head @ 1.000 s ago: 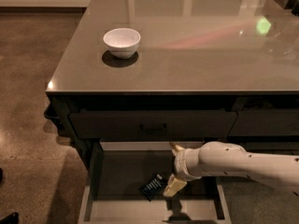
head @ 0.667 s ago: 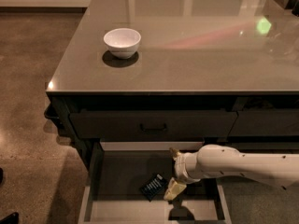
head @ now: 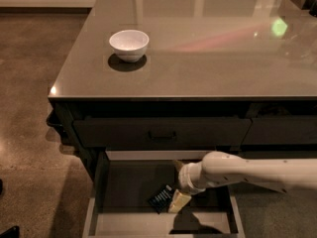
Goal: Pick rxbar blueberry from middle drawer and place on counter
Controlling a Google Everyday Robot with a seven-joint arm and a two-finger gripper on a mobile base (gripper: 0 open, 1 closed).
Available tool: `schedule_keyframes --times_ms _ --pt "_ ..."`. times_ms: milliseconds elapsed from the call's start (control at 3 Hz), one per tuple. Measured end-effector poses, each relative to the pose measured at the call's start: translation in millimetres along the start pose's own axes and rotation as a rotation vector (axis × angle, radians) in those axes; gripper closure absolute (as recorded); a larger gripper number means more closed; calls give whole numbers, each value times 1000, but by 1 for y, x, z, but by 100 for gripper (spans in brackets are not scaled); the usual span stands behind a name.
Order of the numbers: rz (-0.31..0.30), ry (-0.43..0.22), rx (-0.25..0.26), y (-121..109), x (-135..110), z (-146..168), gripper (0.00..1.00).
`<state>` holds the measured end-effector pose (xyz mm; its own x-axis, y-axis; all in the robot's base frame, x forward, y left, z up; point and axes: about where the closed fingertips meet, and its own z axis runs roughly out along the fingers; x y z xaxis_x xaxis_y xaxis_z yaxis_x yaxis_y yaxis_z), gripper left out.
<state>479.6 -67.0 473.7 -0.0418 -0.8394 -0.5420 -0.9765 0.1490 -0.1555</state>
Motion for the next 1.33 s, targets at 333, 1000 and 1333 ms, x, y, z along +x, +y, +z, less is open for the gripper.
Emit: schedule_keyframes --times_ms 333,1000,1333 --pt "0 -36 -129 6 4 51 0" --pt "-6 -104 -224 18 8 90 0" --pt "-23 -108 -222 13 16 107 0"
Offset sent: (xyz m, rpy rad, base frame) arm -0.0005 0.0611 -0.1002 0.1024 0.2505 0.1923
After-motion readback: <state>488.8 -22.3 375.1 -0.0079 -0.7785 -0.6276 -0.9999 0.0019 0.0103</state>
